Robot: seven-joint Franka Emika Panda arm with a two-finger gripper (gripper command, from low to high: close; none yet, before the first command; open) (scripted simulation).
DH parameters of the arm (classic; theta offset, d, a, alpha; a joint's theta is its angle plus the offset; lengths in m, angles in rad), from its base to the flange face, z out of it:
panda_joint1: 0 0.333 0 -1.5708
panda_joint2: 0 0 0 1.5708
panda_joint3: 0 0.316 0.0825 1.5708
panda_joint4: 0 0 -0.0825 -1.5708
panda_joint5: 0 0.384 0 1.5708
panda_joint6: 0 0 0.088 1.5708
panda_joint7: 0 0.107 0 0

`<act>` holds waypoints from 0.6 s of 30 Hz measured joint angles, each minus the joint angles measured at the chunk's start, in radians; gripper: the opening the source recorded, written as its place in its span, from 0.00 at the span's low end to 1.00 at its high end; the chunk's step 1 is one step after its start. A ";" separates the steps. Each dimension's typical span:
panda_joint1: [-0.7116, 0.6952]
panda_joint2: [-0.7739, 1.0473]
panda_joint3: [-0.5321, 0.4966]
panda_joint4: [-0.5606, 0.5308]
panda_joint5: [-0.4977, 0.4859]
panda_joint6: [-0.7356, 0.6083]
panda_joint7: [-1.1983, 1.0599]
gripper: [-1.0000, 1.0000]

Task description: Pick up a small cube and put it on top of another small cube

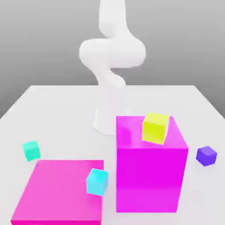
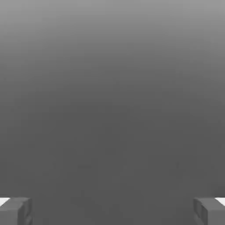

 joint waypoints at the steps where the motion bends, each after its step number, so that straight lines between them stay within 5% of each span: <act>1: -0.023 0.038 -0.021 -0.025 -0.004 0.026 0.006 0.50; 18: -0.409 0.671 -0.407 -0.435 0.017 0.455 0.031 0.50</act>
